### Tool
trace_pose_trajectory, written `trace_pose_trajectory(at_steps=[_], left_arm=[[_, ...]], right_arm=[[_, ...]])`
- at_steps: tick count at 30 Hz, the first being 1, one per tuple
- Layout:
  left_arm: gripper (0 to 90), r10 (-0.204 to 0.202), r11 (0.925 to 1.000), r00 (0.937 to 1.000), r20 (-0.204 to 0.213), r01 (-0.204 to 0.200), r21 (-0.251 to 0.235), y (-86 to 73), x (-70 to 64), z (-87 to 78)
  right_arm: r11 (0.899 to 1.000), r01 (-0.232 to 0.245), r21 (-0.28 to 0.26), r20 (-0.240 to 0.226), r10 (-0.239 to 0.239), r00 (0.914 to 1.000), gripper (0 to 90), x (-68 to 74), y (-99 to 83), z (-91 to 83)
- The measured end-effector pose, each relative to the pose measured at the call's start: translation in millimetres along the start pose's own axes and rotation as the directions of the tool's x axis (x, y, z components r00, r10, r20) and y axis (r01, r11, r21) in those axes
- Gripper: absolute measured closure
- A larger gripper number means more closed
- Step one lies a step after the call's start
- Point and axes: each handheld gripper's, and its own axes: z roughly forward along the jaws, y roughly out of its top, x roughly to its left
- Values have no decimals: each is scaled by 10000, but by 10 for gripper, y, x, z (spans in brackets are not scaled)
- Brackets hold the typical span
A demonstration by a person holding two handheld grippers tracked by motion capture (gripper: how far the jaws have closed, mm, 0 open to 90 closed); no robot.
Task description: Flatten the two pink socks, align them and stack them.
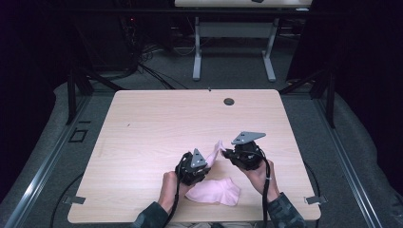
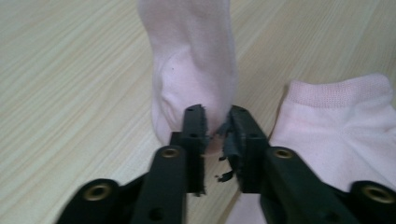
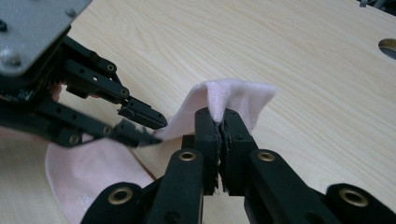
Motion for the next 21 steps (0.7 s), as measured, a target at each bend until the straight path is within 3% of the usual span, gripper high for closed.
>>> trace_pose_trajectory(at_steps=[1, 7, 12, 18, 21], left_arm=[[882, -18, 10000, 10000, -13, 18, -61, 5, 18, -16], [895, -71, 9998, 9999, 148, 73, -180, 46, 127, -215], [895, -139, 9999, 9979, 635, 141, -32, 109, 215, -493], [895, 130, 9991, 9917, 1279, -179, 375, 145, 89, -808], [895, -64, 9980, 9813, 1925, -59, 634, 119, -22, -924]], right_arm=[[10000, -5, -45, 12, 5, 10000, 870, -5, -4, -14], [10000, 15, -19, -55, -15, 10000, 869, -47, -48, -137], [9999, 139, 55, -264, -137, 9996, 869, -62, -113, -236], [9985, 446, 324, -710, -422, 9966, 869, 42, -213, -389], [9974, 548, 475, -1169, -489, 9919, 869, 139, -283, -507]])
